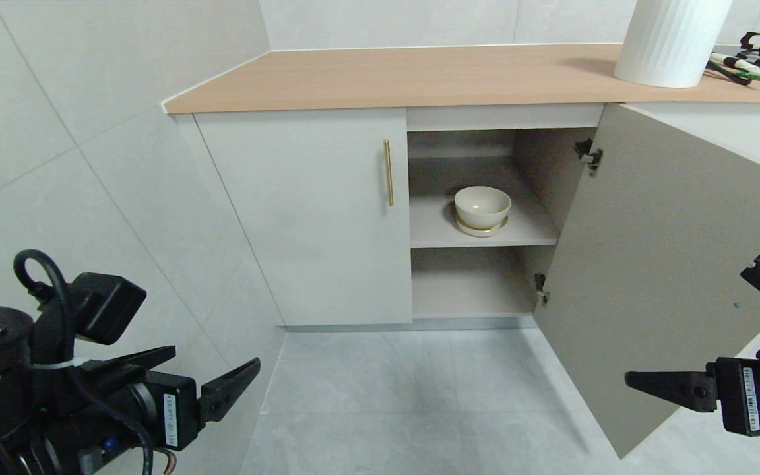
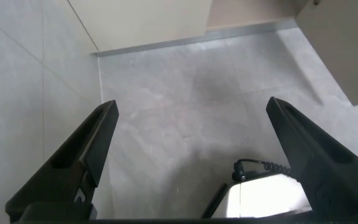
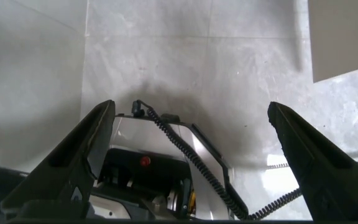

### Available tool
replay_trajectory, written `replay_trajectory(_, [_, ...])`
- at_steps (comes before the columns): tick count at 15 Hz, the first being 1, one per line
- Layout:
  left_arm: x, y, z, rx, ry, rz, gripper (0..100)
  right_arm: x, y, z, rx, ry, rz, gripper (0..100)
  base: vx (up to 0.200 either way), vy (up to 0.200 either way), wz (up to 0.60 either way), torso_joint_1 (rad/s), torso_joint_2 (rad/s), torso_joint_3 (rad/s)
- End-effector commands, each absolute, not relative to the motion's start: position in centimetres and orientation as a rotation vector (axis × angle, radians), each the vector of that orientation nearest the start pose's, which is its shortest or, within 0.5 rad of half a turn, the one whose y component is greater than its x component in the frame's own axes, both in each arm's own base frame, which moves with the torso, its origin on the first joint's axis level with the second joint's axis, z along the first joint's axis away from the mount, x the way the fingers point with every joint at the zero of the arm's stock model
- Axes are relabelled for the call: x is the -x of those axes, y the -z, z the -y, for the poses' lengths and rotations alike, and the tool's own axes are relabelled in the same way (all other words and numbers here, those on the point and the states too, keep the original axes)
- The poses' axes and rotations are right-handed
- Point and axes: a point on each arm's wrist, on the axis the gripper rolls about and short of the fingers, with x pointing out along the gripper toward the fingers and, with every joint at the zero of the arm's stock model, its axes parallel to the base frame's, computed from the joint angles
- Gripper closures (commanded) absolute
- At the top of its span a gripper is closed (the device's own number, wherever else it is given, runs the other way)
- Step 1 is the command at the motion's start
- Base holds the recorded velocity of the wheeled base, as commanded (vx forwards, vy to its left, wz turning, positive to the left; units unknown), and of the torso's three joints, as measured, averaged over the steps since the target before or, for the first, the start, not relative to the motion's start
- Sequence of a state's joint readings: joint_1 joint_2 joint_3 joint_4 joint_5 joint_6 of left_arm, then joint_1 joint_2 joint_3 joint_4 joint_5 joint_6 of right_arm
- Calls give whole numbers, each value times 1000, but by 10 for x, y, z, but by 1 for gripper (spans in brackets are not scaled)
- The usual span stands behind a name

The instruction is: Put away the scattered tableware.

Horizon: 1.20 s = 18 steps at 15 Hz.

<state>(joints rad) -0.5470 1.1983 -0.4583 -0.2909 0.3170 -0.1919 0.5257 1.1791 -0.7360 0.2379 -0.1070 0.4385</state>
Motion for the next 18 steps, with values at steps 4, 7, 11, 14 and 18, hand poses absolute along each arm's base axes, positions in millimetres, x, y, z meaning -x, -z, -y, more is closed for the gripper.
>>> replay_trajectory(4, [-142,-173,79,-5,185,-430,0,-136,-204,-76,-200,-248,-732,0,-50,0,0,1,-1,1])
replay_trajectory(7, [-142,-171,78,-14,181,-448,0,-136,-203,-76,-198,-245,-734,0,-67,-133,0,10,1,1])
replay_trajectory(11, [-142,-172,78,-12,182,-444,0,-129,-200,-71,-147,-253,-725,0,0,-200,0,0,1,6])
replay_trajectory(14, [-142,-172,78,-12,180,-444,0,-132,-201,-67,-150,-202,-710,0,0,-200,0,4,-1,1])
replay_trajectory(18, [-142,-172,78,-13,181,-445,0,-136,-200,-65,-147,-162,-709,0,0,-150,0,4,2,-2])
